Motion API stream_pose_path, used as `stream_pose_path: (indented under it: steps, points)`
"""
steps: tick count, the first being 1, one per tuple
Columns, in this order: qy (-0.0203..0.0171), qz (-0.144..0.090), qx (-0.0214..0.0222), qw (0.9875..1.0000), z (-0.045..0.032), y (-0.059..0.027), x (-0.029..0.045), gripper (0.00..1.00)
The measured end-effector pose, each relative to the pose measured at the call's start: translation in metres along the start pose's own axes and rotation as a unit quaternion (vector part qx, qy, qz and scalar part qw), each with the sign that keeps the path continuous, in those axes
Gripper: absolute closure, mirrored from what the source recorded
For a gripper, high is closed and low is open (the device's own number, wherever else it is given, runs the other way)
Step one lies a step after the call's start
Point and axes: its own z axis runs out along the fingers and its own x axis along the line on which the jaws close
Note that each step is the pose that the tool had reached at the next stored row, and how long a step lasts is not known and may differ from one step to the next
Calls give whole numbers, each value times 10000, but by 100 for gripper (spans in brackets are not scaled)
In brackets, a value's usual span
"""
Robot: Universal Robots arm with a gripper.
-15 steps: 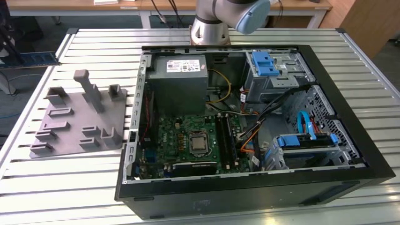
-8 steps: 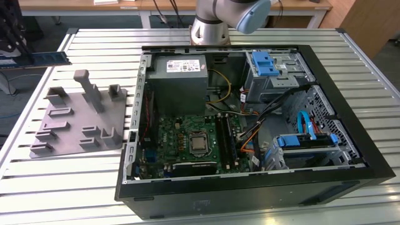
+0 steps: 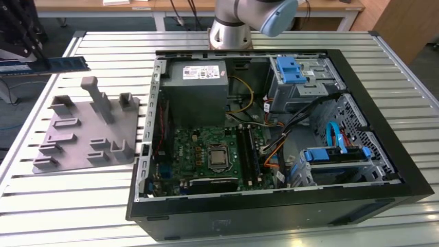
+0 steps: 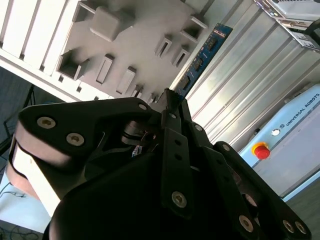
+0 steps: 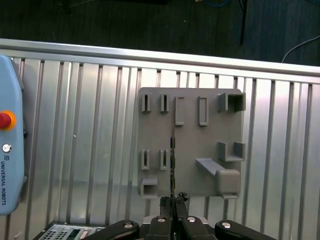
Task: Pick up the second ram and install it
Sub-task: 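Pick up the second ram and move it above second insertion slot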
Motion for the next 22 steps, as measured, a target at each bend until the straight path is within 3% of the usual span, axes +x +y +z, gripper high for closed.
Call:
stream_pose_path:
  steps: [22]
  points:
    - [-1,0,-9,10000,-1,-526,36,86]
